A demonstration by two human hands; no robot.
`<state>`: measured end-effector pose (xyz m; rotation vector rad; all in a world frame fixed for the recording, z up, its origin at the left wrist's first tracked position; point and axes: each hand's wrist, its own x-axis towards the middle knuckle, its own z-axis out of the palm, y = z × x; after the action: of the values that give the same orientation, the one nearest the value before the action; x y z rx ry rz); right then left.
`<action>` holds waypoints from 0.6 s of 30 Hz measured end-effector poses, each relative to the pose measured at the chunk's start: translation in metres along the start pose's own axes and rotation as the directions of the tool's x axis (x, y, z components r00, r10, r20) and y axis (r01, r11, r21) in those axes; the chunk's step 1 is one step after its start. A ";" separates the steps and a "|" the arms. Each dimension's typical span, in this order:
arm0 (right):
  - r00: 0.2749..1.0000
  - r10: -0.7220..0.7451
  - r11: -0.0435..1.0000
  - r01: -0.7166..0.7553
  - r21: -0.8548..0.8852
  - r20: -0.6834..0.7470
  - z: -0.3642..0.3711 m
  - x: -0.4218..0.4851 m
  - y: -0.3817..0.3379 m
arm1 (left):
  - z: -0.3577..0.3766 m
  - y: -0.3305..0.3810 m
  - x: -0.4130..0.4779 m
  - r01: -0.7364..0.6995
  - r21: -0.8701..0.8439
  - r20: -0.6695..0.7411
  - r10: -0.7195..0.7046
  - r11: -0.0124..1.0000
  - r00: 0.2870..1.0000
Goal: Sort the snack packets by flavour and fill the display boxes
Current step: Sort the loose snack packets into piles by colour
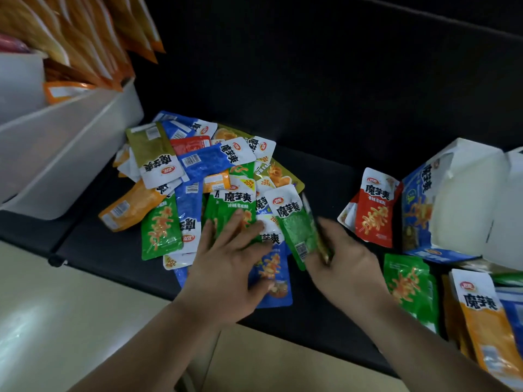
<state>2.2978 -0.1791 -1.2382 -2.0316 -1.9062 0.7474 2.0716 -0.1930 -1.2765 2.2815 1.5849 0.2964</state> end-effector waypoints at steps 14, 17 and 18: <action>0.999 -0.037 0.969 0.030 -0.245 -0.023 0.005 0.013 -0.024 | 0.010 0.007 -0.033 0.111 0.098 -0.141 -0.097 0.989 0.985; 0.999 0.028 0.924 -0.014 -0.383 0.031 0.000 0.016 -0.027 | 0.012 0.005 -0.034 0.127 0.038 -0.149 -0.120 0.991 0.982; 0.999 0.041 0.920 -0.025 -0.390 0.034 -0.002 0.016 -0.029 | 0.013 0.004 -0.034 0.127 0.024 -0.155 -0.122 0.992 0.980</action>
<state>2.2743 -0.1603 -1.2247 -2.2938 -2.1926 0.4424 2.0677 -0.2283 -1.2854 2.2180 1.8130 0.4245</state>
